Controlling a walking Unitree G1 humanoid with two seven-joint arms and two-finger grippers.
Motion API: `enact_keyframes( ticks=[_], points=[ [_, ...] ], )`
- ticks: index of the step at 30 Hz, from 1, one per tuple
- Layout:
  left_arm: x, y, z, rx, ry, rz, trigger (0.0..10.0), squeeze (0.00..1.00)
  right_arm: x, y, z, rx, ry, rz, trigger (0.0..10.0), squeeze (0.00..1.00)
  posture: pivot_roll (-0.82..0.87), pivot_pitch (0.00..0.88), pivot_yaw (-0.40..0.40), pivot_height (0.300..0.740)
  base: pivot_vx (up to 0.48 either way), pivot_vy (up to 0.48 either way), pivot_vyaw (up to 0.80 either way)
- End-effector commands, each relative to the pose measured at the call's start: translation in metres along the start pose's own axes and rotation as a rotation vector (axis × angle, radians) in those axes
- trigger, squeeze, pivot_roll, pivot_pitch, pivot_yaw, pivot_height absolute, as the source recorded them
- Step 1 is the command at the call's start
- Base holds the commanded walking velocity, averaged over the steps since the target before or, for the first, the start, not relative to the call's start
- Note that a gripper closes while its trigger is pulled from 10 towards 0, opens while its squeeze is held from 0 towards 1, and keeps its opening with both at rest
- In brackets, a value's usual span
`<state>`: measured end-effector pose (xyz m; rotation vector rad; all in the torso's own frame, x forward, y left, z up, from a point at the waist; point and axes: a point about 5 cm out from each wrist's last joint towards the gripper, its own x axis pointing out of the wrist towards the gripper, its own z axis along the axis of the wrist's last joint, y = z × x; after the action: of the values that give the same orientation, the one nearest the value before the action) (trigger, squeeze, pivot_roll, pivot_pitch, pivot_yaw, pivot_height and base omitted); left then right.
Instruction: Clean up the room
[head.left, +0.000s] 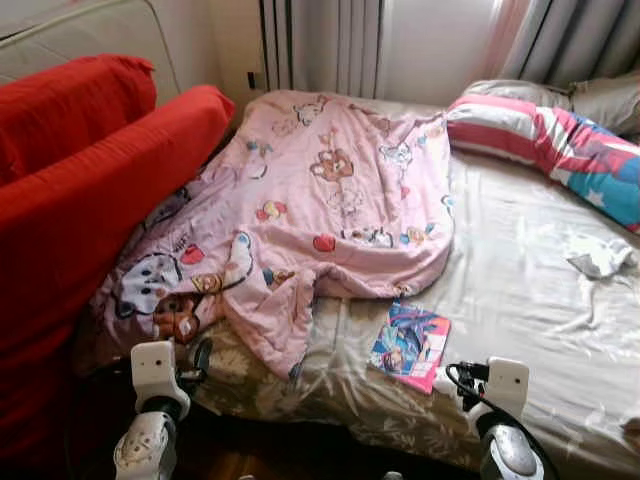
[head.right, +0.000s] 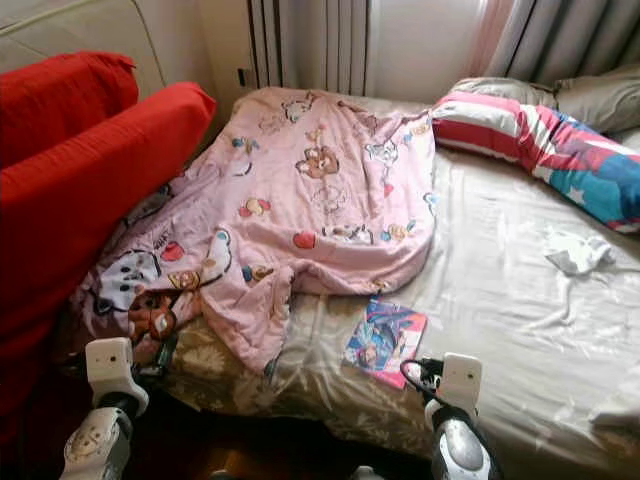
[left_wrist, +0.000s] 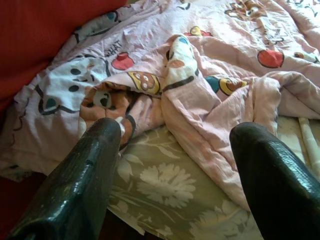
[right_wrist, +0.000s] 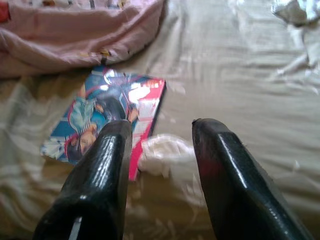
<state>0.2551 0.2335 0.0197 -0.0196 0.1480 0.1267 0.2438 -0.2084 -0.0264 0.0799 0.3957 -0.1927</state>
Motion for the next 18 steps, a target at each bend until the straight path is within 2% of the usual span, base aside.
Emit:
enact_keyframes(
  ticks=[1,8,9,10,11,18],
  points=[
    [-0.0026,0.0032,-0.003,-0.004,0.015,0.01,10.0,0.0,0.0006,0.0026,-0.0019,0.01,0.023,0.002,10.0,0.0,0.01,0.073,0.008,0.652,0.0,0.0,0.0],
    [-0.0006,0.0036,-0.0017,-0.007,0.019,0.01,10.0,0.0,0.0023,0.0047,0.0042,0.016,-0.019,-0.003,10.0,0.0,0.02,0.067,0.015,0.633,0.0,0.0,0.0],
    [-0.0003,0.0027,-0.0012,-0.009,0.019,0.006,10.0,0.0,0.0025,0.0051,0.0048,0.024,-0.022,0.003,10.0,0.16,0.01,0.064,0.017,0.633,0.0,0.0,0.0],
    [0.0,0.0021,-0.0009,-0.009,0.018,0.002,10.0,0.0,0.0026,0.0053,0.0052,0.028,-0.025,0.006,10.0,0.16,0.01,0.065,0.018,0.633,0.0,0.0,0.0],
    [0.0002,0.0018,-0.0008,-0.01,0.018,0.0,10.0,0.0,0.0025,0.0051,0.0054,0.032,-0.028,0.004,10.0,1.0,0.01,0.065,0.019,0.633,0.0,0.0,0.0],
    [0.0028,-0.0018,0.0009,-0.016,0.014,-0.015,10.0,0.0,0.0017,0.0029,0.0053,0.045,-0.036,-0.004,10.0,1.0,0.01,0.068,0.021,0.633,0.0,0.0,0.0]
  ],
)
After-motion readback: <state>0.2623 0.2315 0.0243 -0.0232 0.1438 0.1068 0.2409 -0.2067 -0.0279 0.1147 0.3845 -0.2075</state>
